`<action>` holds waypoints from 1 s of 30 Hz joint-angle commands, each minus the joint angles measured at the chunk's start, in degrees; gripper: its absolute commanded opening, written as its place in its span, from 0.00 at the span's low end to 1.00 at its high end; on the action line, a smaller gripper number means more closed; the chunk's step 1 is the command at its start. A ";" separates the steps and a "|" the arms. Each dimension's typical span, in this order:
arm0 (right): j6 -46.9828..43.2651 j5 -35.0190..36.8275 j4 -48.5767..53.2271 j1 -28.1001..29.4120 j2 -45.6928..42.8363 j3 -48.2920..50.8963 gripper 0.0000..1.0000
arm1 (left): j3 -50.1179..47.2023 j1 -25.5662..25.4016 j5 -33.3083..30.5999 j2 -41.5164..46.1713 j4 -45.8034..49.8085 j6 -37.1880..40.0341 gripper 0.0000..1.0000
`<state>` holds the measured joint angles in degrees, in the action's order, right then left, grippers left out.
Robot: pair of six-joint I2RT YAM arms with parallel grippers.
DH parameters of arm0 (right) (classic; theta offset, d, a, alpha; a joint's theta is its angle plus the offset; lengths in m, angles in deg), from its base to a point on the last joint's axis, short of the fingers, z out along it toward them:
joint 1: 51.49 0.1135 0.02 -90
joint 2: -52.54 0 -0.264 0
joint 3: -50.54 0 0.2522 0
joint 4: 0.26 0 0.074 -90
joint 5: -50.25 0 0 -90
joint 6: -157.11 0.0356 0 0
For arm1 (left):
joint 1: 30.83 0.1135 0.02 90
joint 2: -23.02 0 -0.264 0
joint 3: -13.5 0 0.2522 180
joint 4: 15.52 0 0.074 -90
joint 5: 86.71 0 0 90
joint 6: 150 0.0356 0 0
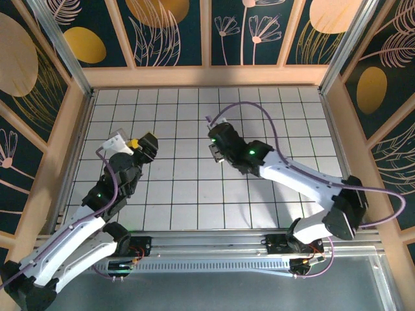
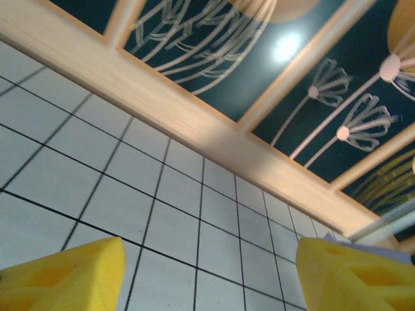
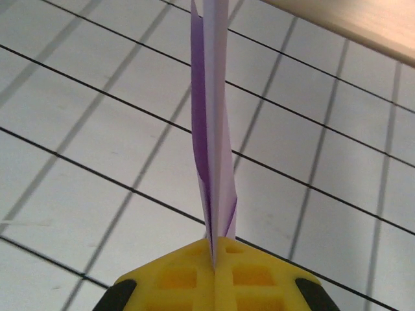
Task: Fold a paper plane with a square sheet of paper (fold left side to right side)
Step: Turn over the paper at the center of the table.
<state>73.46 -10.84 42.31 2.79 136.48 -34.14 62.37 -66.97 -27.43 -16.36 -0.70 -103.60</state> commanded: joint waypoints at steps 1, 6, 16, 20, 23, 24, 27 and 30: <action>-0.64 14.21 7.63 2.30 5.22 -3.81 0.00 | -1.05 -0.11 -6.25 2.59 3.26 -1.05 0.71; 2.32 21.52 13.81 4.03 16.21 -7.94 0.00 | -1.54 -0.16 -6.99 4.21 4.17 -1.43 0.72; 8.15 21.17 16.38 4.34 33.84 -12.32 0.00 | -1.58 -0.15 -5.21 2.22 3.86 -1.76 0.72; 8.24 17.02 14.69 4.44 37.08 -12.81 0.00 | -1.71 -0.15 -4.73 1.46 3.62 -1.83 0.73; 8.29 14.12 14.00 4.43 38.56 -13.05 0.05 | -1.89 -0.15 -4.11 0.93 3.27 -1.96 0.73; 8.25 13.04 13.78 4.43 38.78 -13.08 0.09 | -1.86 -0.15 -4.01 0.73 3.12 -2.05 0.73; 8.70 10.25 12.64 4.34 38.07 -12.73 0.17 | -1.74 -0.08 -3.26 0.05 2.61 -2.07 0.73; 9.02 8.08 10.24 4.19 35.54 -11.64 0.27 | -1.54 -0.10 -1.84 -0.78 1.81 -1.15 0.73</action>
<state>80.96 0.37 54.97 6.75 174.53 -45.48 61.08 -66.94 -30.86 -16.68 2.75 -105.23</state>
